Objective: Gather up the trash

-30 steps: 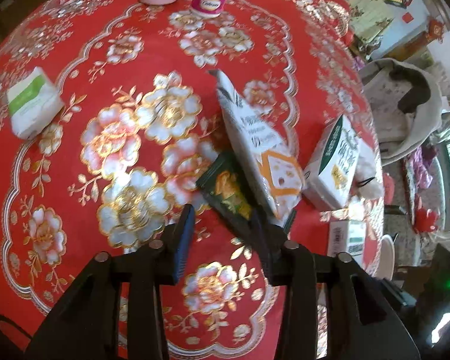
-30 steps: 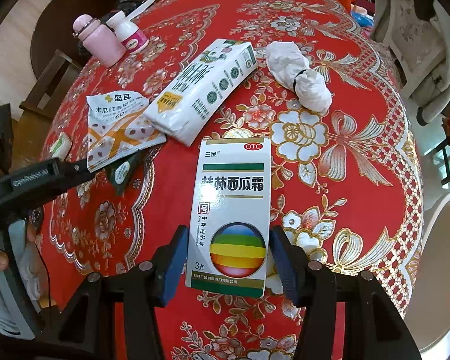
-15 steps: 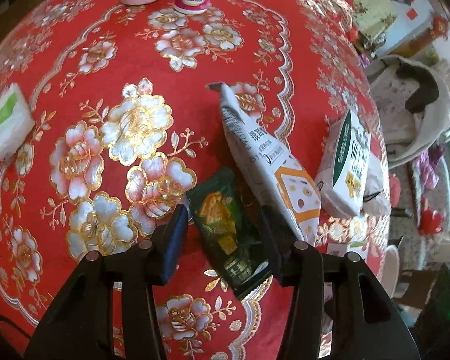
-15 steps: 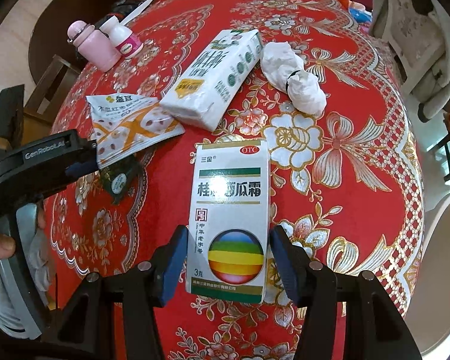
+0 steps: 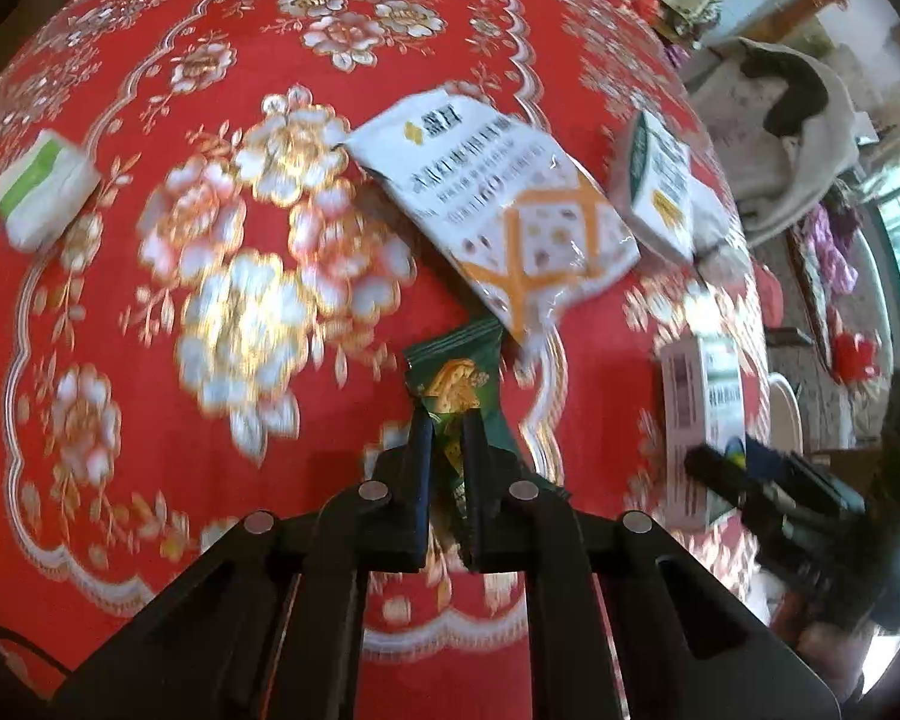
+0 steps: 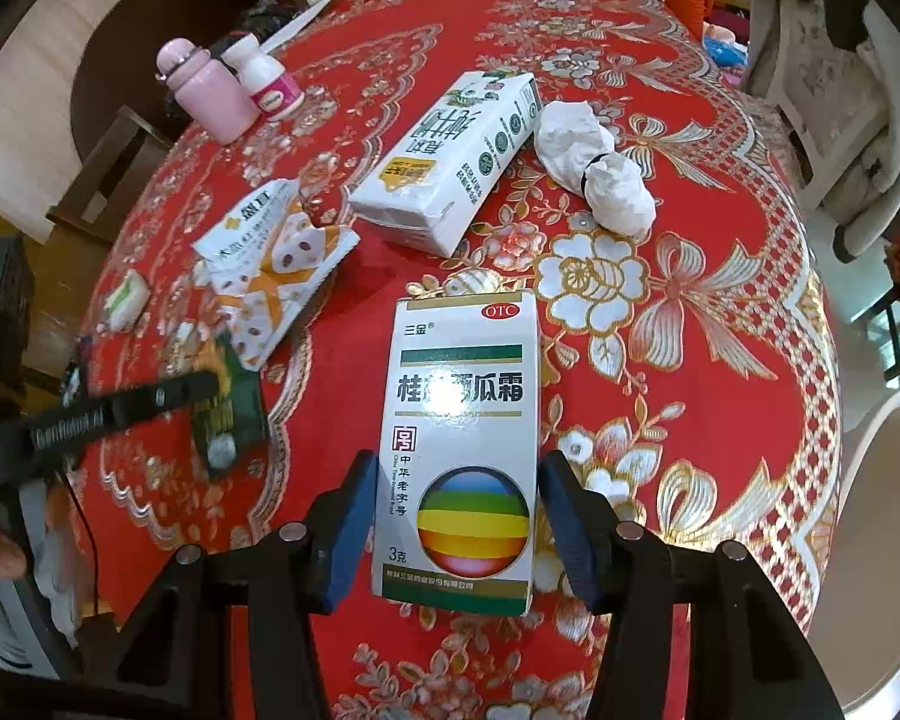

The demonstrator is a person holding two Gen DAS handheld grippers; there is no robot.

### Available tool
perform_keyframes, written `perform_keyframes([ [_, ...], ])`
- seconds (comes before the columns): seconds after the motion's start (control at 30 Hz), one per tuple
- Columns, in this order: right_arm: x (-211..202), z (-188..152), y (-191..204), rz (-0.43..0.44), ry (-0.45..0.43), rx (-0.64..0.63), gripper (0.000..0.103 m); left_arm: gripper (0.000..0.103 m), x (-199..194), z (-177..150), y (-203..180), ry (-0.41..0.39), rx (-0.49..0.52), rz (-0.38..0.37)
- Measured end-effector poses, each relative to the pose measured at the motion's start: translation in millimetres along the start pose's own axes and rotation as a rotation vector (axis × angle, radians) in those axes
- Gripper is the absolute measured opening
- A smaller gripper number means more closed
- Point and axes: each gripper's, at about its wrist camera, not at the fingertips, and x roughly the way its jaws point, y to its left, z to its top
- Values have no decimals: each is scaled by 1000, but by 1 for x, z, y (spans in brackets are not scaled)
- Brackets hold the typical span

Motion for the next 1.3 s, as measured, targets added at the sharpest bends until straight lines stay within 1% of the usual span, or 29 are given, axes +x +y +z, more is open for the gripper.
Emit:
perform_keyframes([
  [0.1,-7,-6,2,24,-14,10,53,5,-12,-11,-7,-15,22,-20],
  [0.23,-19,-13,7,14,-41,3,53,5,-22,-20,-25,-24,70,-49],
  [0.37,-33,-18,4,2,-72,17,53,5,-24,-23,-48,-27,122,-72],
  [0.47,-44,-24,-3,-14,-97,41,53,5,-22,-22,-61,-25,161,-59],
  [0.53,-46,-26,-8,-18,-98,63,53,5,-21,-23,-62,-27,163,-52],
  [0.57,-48,-27,-10,-19,-100,71,53,5,-22,-23,-60,-33,151,-43],
  [0.63,-52,-30,-15,-24,-110,87,53,7,-21,-21,-54,-39,121,-53],
  [0.7,-53,-32,-18,-13,-109,109,53,16,-19,-22,-47,-35,100,-49],
  [0.73,-52,-33,-19,-9,-105,115,53,33,-19,-23,-45,-38,93,-40],
  [0.77,-50,-34,-20,-7,-97,119,53,47,-18,-24,-43,-45,86,-32],
  [0.8,-49,-35,-20,-7,-92,119,53,49,-16,-26,-42,-52,75,-30],
  [0.87,-46,-36,-18,-4,-84,115,53,49,-9,-29,-43,-46,61,-30],
  [0.9,-45,-37,-17,0,-80,112,53,49,-6,-30,-43,-46,60,-25],
  [1.07,-39,-35,-12,9,-60,77,53,49,16,-33,-50,-31,59,47],
  [1.1,-37,-34,-11,10,-56,71,53,49,15,-35,-51,-52,64,59],
  [1.2,-33,-33,-12,13,-44,66,53,49,18,-38,-56,-63,89,105],
  [1.23,-32,-33,-13,15,-41,67,53,44,18,-40,-58,-66,107,116],
  [1.27,-31,-33,-14,15,-38,68,53,35,18,-40,-59,-67,121,128],
  [1.3,-31,-32,-15,16,-36,69,53,12,19,-39,-58,-58,125,127],
])
